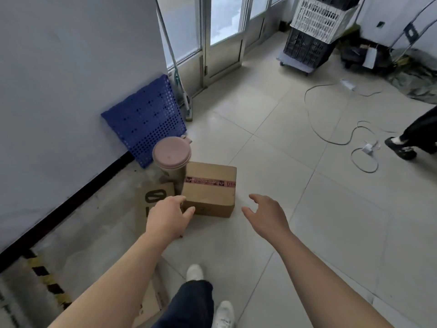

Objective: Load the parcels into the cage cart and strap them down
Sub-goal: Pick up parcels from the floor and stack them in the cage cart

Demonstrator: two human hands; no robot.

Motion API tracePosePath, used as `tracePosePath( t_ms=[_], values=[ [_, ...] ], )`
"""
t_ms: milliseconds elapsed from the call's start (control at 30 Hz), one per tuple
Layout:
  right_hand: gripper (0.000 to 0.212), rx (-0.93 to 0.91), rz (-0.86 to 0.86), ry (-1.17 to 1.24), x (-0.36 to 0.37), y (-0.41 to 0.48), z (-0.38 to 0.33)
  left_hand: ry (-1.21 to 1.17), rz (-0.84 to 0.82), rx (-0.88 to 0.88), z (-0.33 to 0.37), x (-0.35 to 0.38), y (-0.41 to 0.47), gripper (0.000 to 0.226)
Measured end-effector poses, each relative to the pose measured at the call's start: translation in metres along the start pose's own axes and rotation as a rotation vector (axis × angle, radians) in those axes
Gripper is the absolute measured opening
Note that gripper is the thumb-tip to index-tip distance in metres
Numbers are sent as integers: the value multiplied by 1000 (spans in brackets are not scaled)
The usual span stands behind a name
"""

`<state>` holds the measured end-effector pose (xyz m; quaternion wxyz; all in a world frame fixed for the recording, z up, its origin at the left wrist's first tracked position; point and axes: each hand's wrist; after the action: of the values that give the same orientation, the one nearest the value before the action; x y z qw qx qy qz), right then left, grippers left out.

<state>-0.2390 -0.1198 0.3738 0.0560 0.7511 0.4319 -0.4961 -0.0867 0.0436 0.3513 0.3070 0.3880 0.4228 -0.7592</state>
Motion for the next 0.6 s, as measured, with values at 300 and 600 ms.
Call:
tracePosePath(
  t_ms=[300,600],
  values=[
    [42,132,-61,57,15,177,26,7,-96,-79,35,23,188,54],
    [41,252,-157,103,106,352,88,-29,-219,-265,24,120,355,53]
  ],
)
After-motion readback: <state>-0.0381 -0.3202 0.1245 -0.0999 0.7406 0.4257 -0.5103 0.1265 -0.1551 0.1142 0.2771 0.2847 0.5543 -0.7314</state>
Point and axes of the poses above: each hand's wrist, its own y-axis towards the middle knuckle, its own x-axis out of the palm, z = x × y, and after that the axes turned 6 degrees about -x, right-handed
